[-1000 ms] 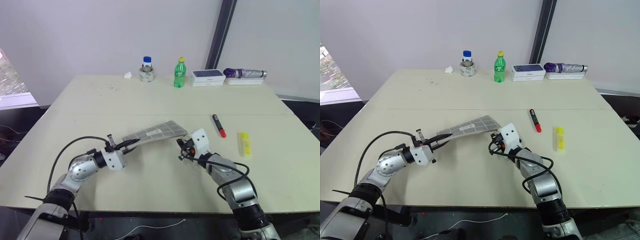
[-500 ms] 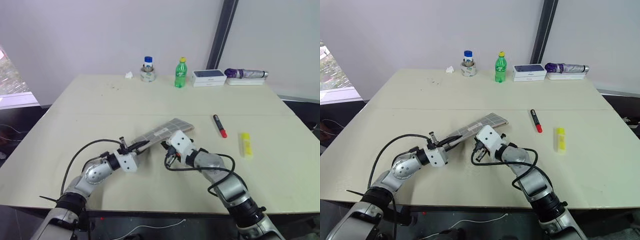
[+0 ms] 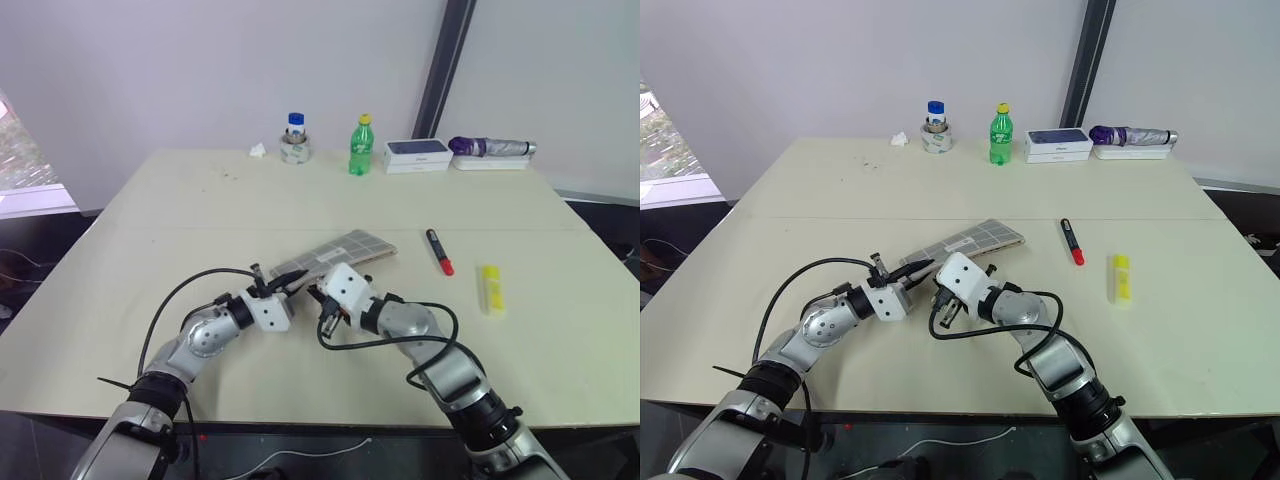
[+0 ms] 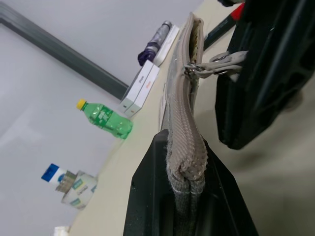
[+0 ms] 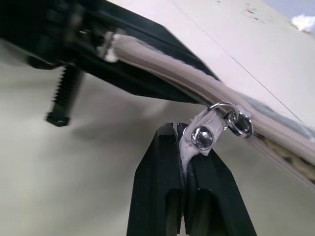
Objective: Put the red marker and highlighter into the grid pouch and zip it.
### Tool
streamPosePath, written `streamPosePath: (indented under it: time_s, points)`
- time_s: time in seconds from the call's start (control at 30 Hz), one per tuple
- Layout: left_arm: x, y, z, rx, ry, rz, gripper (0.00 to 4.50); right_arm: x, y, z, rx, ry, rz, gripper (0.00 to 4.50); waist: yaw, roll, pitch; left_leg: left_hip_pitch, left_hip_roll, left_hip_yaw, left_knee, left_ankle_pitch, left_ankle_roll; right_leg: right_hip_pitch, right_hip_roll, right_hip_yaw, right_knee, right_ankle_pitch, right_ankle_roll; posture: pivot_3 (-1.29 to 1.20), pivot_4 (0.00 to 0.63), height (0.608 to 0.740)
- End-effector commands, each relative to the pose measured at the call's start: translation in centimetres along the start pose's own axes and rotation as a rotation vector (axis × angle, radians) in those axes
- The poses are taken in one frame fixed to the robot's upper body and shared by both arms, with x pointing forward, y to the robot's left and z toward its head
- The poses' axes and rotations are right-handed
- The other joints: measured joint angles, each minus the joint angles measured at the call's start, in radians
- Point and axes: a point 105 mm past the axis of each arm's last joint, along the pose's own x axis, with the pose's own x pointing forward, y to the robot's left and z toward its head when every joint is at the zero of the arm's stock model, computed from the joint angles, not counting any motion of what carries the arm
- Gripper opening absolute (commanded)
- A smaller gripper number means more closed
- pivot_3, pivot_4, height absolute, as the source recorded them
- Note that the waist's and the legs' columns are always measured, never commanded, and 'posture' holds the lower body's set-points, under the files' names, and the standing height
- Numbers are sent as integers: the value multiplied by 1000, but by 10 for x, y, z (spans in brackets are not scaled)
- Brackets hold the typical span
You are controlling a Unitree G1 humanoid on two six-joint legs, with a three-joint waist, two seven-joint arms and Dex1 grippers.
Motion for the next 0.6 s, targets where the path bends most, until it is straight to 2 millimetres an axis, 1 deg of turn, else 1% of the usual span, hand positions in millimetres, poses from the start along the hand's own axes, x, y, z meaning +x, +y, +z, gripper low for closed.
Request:
streamPosePath:
  time_s: [0.03, 0.13, 0.2, 0.27, 0.47, 0.5, 0.57, 0.6]
  points:
    - [9, 5, 0, 1, 10, 39, 0, 0, 8, 30, -116, -117, 53, 40, 1, 0, 0, 0, 0, 0, 0, 0, 0, 0, 0, 0, 0, 0, 0, 0, 150, 740]
    - [15, -2, -4, -48, 47, 66, 0, 5, 7, 30, -196, -109, 58, 40, 1, 0, 0, 0, 0, 0, 0, 0, 0, 0, 0, 0, 0, 0, 0, 0, 150, 740]
    - [18, -8, -3, -63, 50, 70, 0, 7, 12, 29, -246, -109, 90, 40, 0, 0, 0, 0, 0, 0, 0, 0, 0, 0, 0, 0, 0, 0, 0, 0, 150, 740]
    - [20, -10, -2, -76, 56, 85, 0, 8, 19, 26, -277, -103, 128, 40, 0, 0, 0, 0, 0, 0, 0, 0, 0, 0, 0, 0, 0, 0, 0, 0, 150, 740]
    - [22, -1, -3, -83, 72, 143, 0, 1, 22, 16, -315, -74, 175, 40, 1, 0, 0, 0, 0, 0, 0, 0, -1, 0, 0, 0, -1, 0, 0, 0, 150, 740]
    - [24, 3, -3, -85, 71, 159, 0, -1, 26, 13, -316, -69, 206, 40, 1, 0, 0, 0, 0, 0, 0, 0, -1, 0, 0, 0, -1, 0, 0, 0, 150, 740]
    - [27, 6, 2, -82, 46, 162, 0, -2, 28, 11, -298, -64, 232, 40, 1, 0, 0, 0, 0, 0, 0, 0, -1, 0, 0, 0, -1, 0, 0, 0, 150, 740]
    - [30, 3, 7, -62, 17, 133, 0, 1, 23, 11, -274, -62, 206, 40, 1, 0, 0, 0, 0, 0, 0, 0, -1, 1, 0, 0, -1, 0, 0, 0, 150, 740]
